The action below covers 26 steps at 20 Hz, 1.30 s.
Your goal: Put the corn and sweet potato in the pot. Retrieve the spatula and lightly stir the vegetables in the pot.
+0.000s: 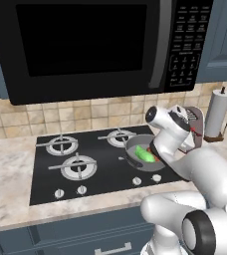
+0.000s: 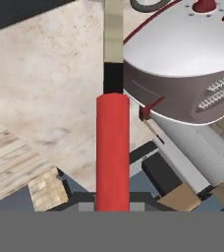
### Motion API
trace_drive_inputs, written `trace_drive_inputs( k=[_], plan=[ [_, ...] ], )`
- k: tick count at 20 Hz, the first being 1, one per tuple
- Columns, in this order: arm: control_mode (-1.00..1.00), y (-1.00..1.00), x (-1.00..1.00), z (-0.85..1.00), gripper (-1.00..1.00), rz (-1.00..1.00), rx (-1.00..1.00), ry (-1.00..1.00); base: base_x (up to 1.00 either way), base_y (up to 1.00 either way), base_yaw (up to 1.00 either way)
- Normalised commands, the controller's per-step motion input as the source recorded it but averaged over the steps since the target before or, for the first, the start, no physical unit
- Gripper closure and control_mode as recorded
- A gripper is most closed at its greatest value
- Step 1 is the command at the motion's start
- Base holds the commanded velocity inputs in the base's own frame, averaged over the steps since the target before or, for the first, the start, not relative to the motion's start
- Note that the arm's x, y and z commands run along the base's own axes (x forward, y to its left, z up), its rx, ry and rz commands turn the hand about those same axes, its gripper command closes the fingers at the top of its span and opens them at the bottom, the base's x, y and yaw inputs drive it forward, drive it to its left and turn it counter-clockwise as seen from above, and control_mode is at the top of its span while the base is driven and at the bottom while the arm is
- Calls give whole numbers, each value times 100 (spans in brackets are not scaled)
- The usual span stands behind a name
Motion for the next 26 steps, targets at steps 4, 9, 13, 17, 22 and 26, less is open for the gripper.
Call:
trace_drive_inputs(
  k=[4,9,13,17,22,26],
  plan=[
    [-100,8,0,2,100,1,-1,0,0,0,0],
    [-100,9,-1,8,100,4,0,0,0,0,0],
    [-100,12,-3,3,100,7,0,1,0,0,0],
    [-100,12,-3,10,100,6,0,0,0,0,0],
    [-100,16,-10,8,100,8,0,0,0,0,0],
    [-100,21,-13,9,100,9,0,0,0,0,0]
  ],
)
